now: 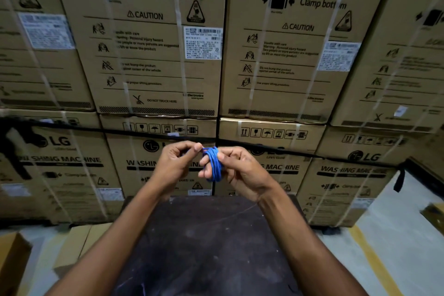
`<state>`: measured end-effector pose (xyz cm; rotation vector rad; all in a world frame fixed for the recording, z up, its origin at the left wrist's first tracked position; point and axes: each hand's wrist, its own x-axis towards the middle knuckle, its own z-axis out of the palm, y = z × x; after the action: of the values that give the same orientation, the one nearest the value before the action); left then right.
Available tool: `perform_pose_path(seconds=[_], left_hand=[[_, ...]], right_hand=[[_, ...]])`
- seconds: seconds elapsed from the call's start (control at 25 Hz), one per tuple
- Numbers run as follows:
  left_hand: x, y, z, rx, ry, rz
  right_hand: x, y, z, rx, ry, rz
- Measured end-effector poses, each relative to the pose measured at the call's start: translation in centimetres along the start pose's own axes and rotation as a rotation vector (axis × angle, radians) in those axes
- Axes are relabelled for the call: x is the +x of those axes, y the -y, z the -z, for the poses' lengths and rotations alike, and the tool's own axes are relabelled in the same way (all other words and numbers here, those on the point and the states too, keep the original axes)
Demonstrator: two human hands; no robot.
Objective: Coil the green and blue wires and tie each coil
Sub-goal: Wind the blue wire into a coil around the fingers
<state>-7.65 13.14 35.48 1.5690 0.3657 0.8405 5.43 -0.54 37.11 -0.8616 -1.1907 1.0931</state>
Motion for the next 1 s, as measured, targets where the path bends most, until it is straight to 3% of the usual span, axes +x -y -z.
perform_pose_path(seconds=[0.12, 0.28, 0.44, 0.68, 0.76, 0.84, 1.0], left_hand=[[-1.6, 1.0, -1.9, -0.006, -0.071, -0.036], [-3.6, 2.6, -3.2, 0.213, -0.05, -0.13], [-5.1, 1.7, -2.7, 0.509, -0.055, -0.221], [-4.1, -2.9, 1.0, 0.775, -0.103, -0.308], [-2.5, -4.9, 1.7, 0.781, -0.061, -0.331], [-0.5, -6.0, 2.3, 0.575, 0.037, -0.288], [1.3, -5.4, 1.2, 0.191, 0.067, -0.173]], right_hand=[[1.0, 0.5, -0.6, 0.112, -0.121, 0.112], [2.4, 1.0, -0.2, 0.101, -0.311, 0.235], [2.9, -0.6, 1.2, -0.37, -0.453, 0.324], [2.0, -0.6, 2.3, -0.903, -0.285, 0.224], [1.4, 0.1, 2.2, -0.793, -0.101, 0.109], [0.9, 1.0, 2.0, -0.587, 0.077, 0.013], [0.3, 1.8, 1.4, -0.133, 0.09, -0.033]])
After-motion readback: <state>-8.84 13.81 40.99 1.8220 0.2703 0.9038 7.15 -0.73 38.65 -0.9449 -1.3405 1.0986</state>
